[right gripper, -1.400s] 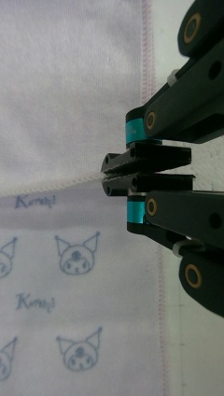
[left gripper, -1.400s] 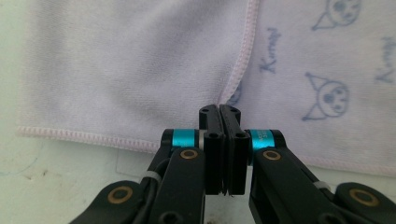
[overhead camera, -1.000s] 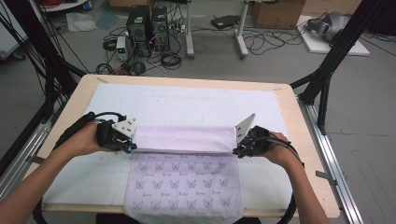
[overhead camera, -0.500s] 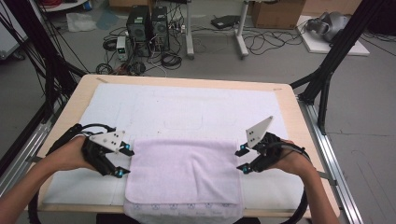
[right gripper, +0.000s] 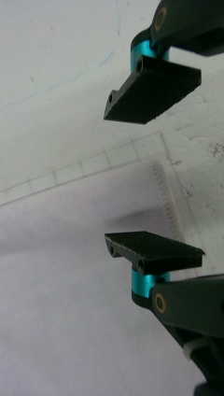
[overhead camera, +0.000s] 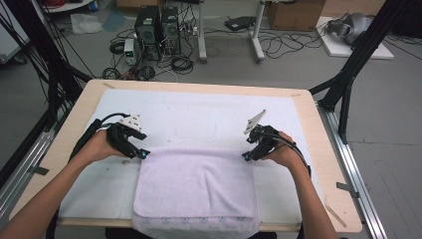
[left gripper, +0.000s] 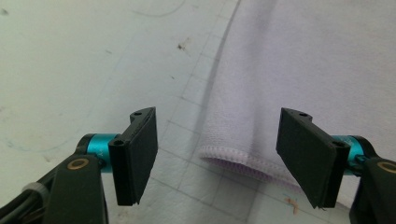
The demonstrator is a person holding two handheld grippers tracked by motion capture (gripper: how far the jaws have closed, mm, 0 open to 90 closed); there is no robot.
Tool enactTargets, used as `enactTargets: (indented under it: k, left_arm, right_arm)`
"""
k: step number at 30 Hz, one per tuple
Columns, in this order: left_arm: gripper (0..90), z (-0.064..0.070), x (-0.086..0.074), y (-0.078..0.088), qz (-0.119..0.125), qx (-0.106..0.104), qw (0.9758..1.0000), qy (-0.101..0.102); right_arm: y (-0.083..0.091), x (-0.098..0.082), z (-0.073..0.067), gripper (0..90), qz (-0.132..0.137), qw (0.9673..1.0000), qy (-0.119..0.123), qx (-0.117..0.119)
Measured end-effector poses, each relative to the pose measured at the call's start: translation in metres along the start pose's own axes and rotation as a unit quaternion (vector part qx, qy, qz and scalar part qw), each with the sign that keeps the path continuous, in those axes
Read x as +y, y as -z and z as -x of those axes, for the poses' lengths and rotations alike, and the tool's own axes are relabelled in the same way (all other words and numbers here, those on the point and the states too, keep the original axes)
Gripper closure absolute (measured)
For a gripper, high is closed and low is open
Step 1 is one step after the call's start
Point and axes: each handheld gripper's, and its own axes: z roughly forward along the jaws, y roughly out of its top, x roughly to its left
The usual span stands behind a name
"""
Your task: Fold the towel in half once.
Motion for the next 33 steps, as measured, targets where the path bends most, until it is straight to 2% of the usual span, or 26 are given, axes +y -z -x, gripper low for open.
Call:
enactTargets:
  k: [1, 2, 4, 6, 7, 10, 12, 14, 15, 17, 18, 19, 22, 24, 28, 31, 33]
  left_arm:
    - [30.6, 0.0, 0.001, -0.002, -0.006, -0.002, 1.0, -0.003]
    - [32.3, 0.0, 0.001, -0.004, -0.009, -0.014, 0.9999, -0.001]
    - [35.0, 0.0, 0.002, -0.007, -0.022, -0.019, 0.9996, -0.002]
    - [40.2, 0.0, 0.003, -0.011, -0.033, -0.025, 0.9991, 0.008]
    - [42.0, -0.001, 0.005, -0.012, -0.044, -0.022, 0.9988, 0.005]
    - [53.8, 0.0, 0.009, -0.017, -0.059, -0.025, 0.9979, 0.011]
    - [65.0, 0.002, 0.012, -0.021, -0.077, -0.015, 0.9969, 0.013]
    - [79.0, 0.002, 0.014, -0.022, -0.088, -0.016, 0.9956, 0.03]
    - [83.4, 0.003, 0.016, -0.022, -0.093, -0.012, 0.9952, 0.029]
    - [85.6, 0.003, 0.018, -0.022, -0.1, -0.001, 0.9947, 0.023]
    - [85.9, 0.003, 0.02, -0.021, -0.102, 0.016, 0.9946, 0.013]
    - [86.2, 0.001, 0.022, -0.019, -0.097, 0.026, 0.9948, 0.012]
    - [86.3, -0.004, 0.029, -0.014, -0.086, 0.046, 0.9952, 0.01]
    - [86.2, -0.009, 0.035, -0.009, -0.083, 0.063, 0.9945, -0.001]
    - [86.3, -0.025, 0.051, 0.001, -0.066, 0.09, 0.9937, -0.007]
    - [86.3, -0.037, 0.065, 0.004, -0.056, 0.105, 0.9928, -0.009]
    - [86.3, -0.046, 0.074, 0.005, -0.055, 0.116, 0.9916, -0.012]
  right_arm:
    - [-0.003, 0.003, 0.0, 33.1, -0.011, 0.9999, 0.01, -0.003]
    - [-0.005, 0.005, 0.001, 33.2, -0.013, 0.9997, 0.018, -0.001]
    - [-0.007, 0.01, 0.003, 42.7, -0.014, 0.9996, 0.017, 0.018]
    - [-0.011, 0.014, 0.004, 49.1, -0.03, 0.999, 0.024, 0.023]
    - [-0.012, 0.015, 0.005, 54.2, -0.04, 0.9985, 0.025, 0.027]
    - [-0.017, 0.016, 0.007, 70.8, -0.056, 0.9974, 0.024, 0.038]
    - [-0.019, 0.016, 0.006, 81.6, -0.076, 0.9959, 0.033, 0.035]
    - [-0.018, 0.018, 0.005, 86.1, -0.079, 0.9958, 0.033, 0.032]
    - [-0.017, 0.019, 0.005, 86.5, -0.079, 0.9958, 0.036, 0.028]
    - [-0.016, 0.02, 0.003, 87.5, -0.085, 0.9954, 0.04, 0.016]
    - [-0.015, 0.021, 0.003, 87.8, -0.086, 0.9953, 0.043, 0.0]
    - [-0.013, 0.022, 0.003, 88.0, -0.084, 0.9955, 0.039, -0.018]
    - [-0.007, 0.025, 0.006, 88.1, -0.064, 0.9965, 0.031, -0.044]
    - [-0.005, 0.024, 0.009, 88.1, -0.055, 0.9966, 0.025, -0.056]
    - [0.002, 0.023, 0.02, 88.2, -0.024, 0.9959, -0.003, -0.087]
    - [0.009, 0.024, 0.03, 88.2, -0.009, 0.993, -0.019, -0.116]
    - [0.016, 0.027, 0.036, 88.1, 0.004, 0.9893, -0.028, -0.143]
